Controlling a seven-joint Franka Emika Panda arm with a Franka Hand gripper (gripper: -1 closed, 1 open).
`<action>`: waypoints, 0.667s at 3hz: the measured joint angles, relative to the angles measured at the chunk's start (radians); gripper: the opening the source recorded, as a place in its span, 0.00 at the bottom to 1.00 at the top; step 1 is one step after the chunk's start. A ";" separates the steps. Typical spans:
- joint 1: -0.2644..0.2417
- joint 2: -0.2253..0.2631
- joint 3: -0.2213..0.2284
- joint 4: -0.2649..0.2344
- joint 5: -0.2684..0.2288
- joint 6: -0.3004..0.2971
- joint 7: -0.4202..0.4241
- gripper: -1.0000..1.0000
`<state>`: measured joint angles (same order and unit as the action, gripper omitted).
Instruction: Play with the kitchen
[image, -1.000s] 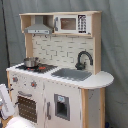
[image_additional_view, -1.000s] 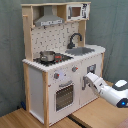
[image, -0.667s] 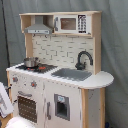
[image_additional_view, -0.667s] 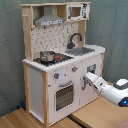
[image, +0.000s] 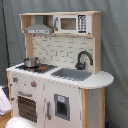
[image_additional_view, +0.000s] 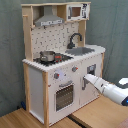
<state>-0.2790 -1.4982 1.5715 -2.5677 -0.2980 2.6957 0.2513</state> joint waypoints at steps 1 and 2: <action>0.019 0.003 -0.012 0.000 0.000 0.000 -0.118 1.00; 0.039 0.003 -0.030 -0.001 0.000 -0.001 -0.226 1.00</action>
<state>-0.2400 -1.4954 1.5419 -2.5683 -0.2980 2.6952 0.0251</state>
